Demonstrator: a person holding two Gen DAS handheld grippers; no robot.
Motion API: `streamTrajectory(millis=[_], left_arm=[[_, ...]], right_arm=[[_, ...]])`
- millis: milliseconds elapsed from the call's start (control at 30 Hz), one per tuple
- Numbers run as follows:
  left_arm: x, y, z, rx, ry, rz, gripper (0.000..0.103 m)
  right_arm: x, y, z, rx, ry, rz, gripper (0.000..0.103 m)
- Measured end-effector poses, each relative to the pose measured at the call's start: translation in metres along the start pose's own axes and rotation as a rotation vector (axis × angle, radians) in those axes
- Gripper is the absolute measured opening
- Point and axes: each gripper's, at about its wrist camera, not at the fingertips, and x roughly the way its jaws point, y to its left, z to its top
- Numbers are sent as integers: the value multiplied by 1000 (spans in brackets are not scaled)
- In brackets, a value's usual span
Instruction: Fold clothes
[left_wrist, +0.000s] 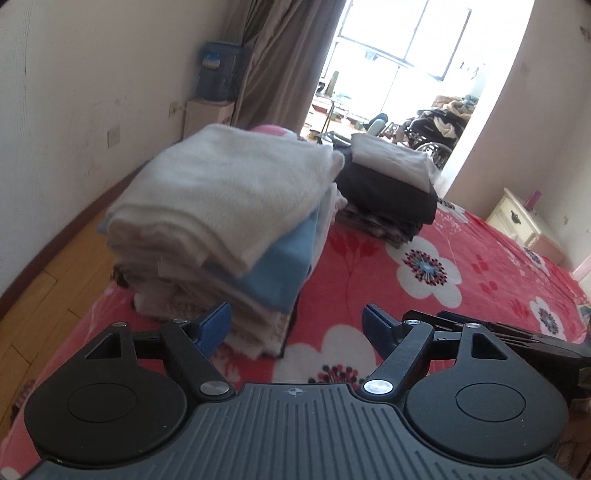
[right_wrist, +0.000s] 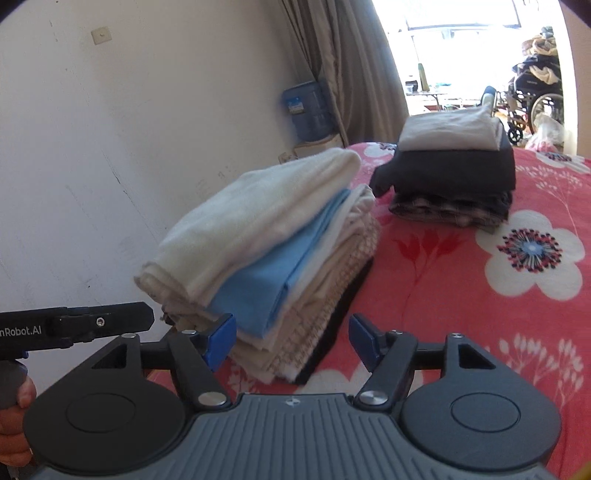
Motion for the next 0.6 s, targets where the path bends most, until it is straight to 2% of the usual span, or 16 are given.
streamTrajectory(millis=[100,300,367,500,600], left_arm=[[-1,1,-16,-30,45,2,78],[-11,-6,-36,3,43,44,79],[-15,-8,-40,9,50,58,82],[-22,-12,-47,40,23,87,99],[-25,-13,-51,46,10,98,103]], right_arm=[[-8,-2,-11,37,53,-6,74],[-18,5,-26,25,92,-30,77],[-22,9,-29,27,97,-43,80],[-31,15,-33,9,88,-77,92],[-37,19,-35,-25,74,-112,98]])
